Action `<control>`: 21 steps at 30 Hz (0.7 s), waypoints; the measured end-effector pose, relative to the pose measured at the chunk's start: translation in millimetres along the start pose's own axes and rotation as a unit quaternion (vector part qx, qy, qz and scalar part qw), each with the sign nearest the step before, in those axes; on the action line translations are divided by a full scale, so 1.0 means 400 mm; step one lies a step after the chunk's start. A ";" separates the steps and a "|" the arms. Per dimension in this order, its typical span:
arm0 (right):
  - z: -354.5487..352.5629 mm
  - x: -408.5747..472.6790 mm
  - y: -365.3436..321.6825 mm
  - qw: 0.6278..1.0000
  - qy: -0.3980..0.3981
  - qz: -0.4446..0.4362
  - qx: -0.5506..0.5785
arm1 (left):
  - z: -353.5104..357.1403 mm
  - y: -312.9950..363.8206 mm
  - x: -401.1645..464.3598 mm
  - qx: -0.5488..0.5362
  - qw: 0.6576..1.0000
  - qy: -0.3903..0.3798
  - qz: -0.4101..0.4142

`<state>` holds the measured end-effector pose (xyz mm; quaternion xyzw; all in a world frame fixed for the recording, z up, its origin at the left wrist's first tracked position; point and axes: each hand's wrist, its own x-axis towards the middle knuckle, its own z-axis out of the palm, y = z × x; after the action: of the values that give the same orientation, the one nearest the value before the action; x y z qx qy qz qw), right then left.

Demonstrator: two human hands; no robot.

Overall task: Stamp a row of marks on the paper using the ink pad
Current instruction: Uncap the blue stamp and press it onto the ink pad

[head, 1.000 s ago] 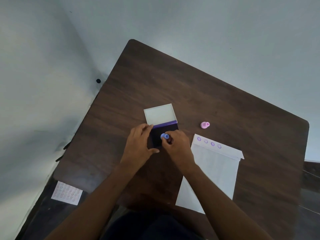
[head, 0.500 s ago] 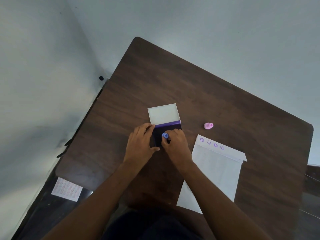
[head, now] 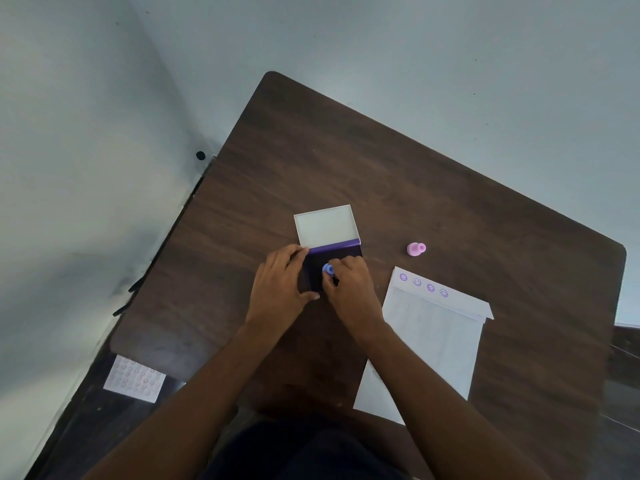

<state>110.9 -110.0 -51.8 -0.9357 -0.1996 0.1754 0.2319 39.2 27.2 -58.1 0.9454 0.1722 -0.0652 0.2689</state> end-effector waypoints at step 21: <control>0.004 0.000 0.006 0.999 0.001 -0.031 -0.014 | -0.013 0.007 -0.004 -0.002 1.000 0.003 0.006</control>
<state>111.1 -111.4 -54.4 -0.9326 -0.2305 0.1640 0.2243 38.7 27.1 -51.9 0.9460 0.1673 -0.0600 0.2711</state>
